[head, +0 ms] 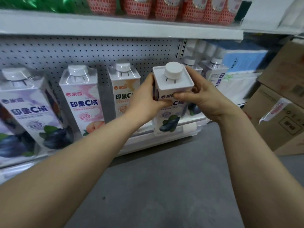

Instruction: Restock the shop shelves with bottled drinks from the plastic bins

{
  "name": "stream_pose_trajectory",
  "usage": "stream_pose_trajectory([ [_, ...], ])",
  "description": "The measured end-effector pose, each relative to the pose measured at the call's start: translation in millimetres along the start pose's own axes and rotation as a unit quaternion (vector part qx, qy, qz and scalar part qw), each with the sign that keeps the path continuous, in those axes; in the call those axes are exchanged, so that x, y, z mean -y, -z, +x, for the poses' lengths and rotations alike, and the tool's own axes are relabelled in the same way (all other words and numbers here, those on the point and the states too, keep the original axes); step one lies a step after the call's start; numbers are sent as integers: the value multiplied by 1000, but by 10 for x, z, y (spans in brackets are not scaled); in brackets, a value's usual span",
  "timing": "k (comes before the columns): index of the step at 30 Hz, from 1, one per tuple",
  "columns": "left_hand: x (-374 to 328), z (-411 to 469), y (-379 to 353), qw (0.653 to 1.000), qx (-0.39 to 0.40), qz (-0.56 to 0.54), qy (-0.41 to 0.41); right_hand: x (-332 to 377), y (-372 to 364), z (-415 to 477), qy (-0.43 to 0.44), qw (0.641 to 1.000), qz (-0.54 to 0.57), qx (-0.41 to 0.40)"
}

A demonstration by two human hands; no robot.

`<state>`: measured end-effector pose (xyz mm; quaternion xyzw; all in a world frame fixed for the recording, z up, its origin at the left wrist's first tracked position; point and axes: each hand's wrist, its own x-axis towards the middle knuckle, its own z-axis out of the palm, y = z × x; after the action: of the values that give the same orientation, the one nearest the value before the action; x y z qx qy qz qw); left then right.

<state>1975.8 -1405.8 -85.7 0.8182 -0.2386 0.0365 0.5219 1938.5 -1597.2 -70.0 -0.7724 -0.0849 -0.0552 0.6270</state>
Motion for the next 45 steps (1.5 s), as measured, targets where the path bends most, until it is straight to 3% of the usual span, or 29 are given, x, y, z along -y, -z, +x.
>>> stream_pose_trajectory([
  [6, 188, 167, -72, 998, -57, 20, 3, -219, -167, 167, 2, 999, 43, -7],
  [17, 363, 316, -321, 996, -44, 41, 59, -571, -314, 345, -18, 991, 81, -103],
  [27, 767, 66, -534, 992, 45, -36, 113, -968, -403, 323, -117, 984, 93, -97],
  [40, 897, 24, -532, 991, 69, -43, 107, -1007, -492, 329, -99, 979, 130, -125],
  [45, 745, -81, -355, 984, 137, 9, 110, -867, -393, 280, -169, 980, 20, -103],
])
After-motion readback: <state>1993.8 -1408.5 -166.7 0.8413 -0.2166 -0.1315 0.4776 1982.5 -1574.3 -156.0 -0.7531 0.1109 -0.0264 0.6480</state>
